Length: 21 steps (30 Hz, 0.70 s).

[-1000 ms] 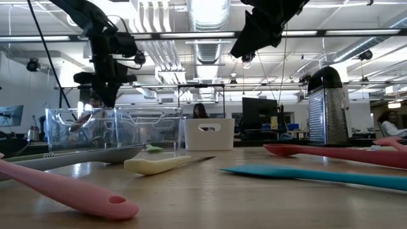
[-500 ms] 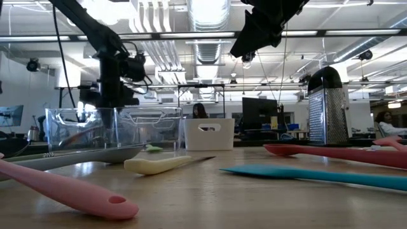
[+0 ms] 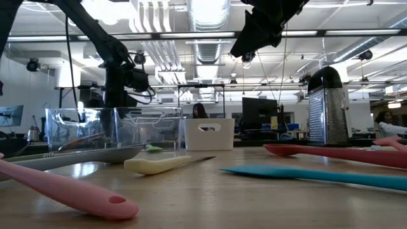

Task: Pick & Place Kitchen Items
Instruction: Put the brown serving spoon into the left transparent bin, then put the green table knife into the white bin

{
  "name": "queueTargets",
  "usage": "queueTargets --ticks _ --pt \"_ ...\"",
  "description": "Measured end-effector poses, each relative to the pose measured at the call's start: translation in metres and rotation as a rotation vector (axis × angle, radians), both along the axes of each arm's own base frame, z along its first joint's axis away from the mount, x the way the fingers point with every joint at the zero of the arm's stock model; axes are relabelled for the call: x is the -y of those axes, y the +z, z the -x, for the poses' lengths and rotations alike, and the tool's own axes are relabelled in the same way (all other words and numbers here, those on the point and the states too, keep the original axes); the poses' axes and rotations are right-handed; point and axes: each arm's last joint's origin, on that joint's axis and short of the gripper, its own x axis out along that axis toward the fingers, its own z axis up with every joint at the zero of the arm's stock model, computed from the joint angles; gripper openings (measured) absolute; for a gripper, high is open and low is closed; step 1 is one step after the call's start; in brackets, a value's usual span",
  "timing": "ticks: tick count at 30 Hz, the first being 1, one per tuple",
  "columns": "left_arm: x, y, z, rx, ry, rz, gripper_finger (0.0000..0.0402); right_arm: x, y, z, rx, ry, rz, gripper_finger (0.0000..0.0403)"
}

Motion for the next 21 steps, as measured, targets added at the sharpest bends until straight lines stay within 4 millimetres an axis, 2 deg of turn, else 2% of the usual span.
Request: queueTargets --ticks 6,10,14,21 --pt "0.0 0.003 0.0 0.005 -0.005 -0.009 0.0127 0.0 0.0 0.0 0.0 0.0 0.0 0.0113" --pt "0.001 0.003 0.0 -0.004 -0.027 -0.002 0.0162 0.0 0.0 0.0 0.0 0.0 0.0 0.0116" --pt "0.004 0.012 0.003 -0.014 -0.03 0.013 0.0171 0.0 0.0 0.0 0.0 0.0 0.0 0.0118" --pt "0.021 0.056 0.01 0.099 -0.047 -0.082 0.0173 0.0 0.0 0.0 0.008 -0.014 -0.017 0.0112"
